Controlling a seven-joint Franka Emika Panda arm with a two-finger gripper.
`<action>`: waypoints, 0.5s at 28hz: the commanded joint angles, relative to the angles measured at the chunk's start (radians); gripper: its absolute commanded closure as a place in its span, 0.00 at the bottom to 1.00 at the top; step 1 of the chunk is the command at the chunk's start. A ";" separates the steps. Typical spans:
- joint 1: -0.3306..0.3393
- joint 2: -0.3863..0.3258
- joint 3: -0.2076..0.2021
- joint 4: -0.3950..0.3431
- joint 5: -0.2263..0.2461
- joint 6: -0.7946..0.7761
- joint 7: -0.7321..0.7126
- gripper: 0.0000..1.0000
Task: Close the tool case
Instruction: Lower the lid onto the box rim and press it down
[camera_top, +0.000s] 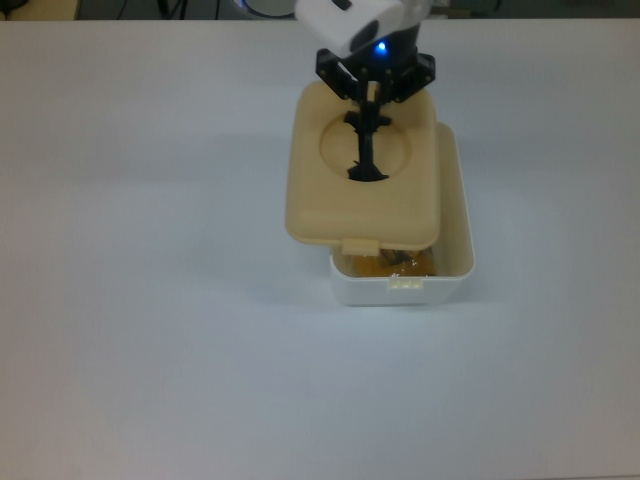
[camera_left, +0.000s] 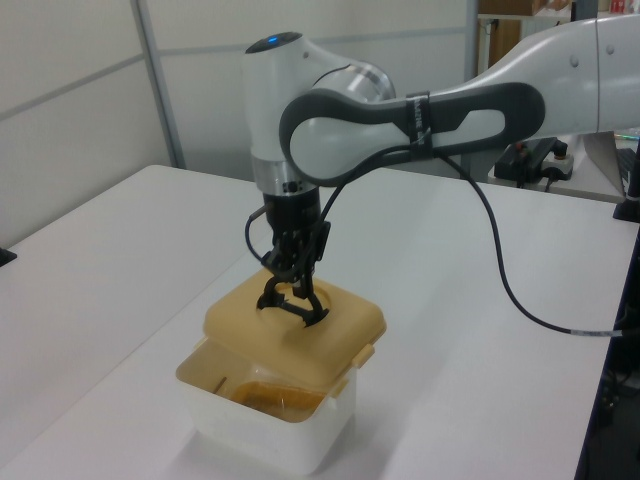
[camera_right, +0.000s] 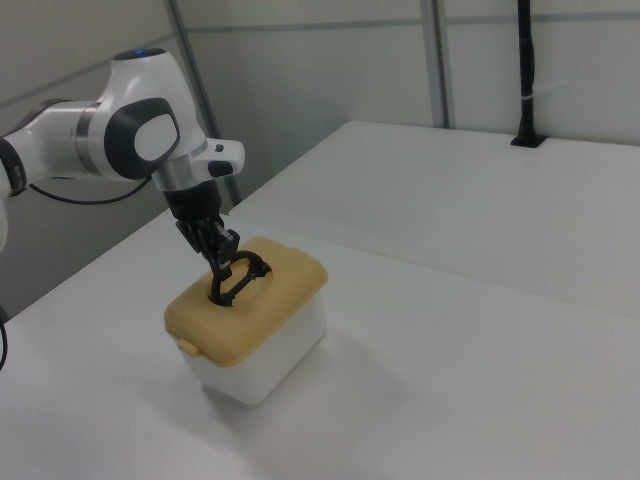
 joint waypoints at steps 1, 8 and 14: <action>0.043 0.074 -0.011 0.073 -0.002 0.027 0.012 1.00; 0.054 0.103 -0.011 0.090 -0.003 0.050 0.012 1.00; 0.073 0.105 -0.011 0.090 -0.008 0.051 0.015 1.00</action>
